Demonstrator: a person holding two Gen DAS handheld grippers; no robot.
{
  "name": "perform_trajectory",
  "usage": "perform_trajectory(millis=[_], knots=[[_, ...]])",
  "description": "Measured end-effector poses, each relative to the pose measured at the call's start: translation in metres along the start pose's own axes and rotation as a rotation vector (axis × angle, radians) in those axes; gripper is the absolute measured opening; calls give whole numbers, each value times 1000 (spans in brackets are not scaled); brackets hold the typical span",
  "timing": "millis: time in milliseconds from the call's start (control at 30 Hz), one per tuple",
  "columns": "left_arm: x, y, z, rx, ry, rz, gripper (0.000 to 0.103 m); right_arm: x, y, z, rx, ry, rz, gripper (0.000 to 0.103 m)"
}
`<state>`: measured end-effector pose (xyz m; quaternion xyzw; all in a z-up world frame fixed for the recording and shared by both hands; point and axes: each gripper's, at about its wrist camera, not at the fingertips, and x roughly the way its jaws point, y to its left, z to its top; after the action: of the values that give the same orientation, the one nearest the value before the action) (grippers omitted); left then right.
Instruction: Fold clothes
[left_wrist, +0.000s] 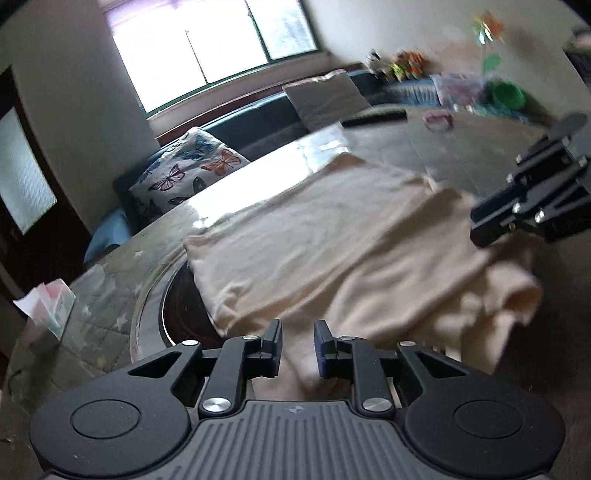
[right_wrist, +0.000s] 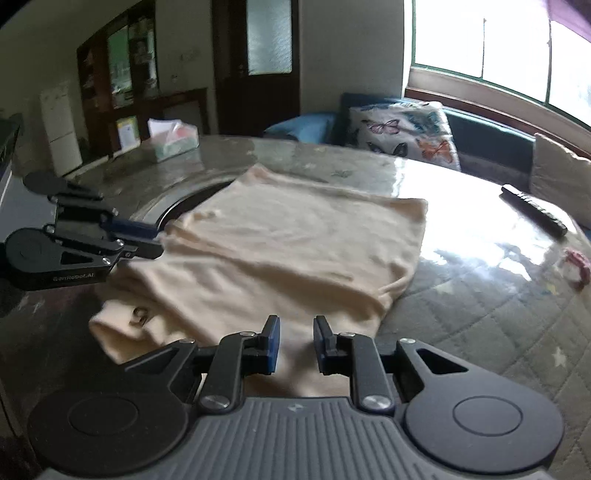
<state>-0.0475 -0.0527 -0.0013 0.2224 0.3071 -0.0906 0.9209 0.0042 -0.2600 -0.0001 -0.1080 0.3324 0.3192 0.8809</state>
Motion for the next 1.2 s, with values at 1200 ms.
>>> perform_trajectory(millis=[1200], knots=[[-47,-42,-38,285,-111,-79,48,-42,28,-25,-201,45,27,49]])
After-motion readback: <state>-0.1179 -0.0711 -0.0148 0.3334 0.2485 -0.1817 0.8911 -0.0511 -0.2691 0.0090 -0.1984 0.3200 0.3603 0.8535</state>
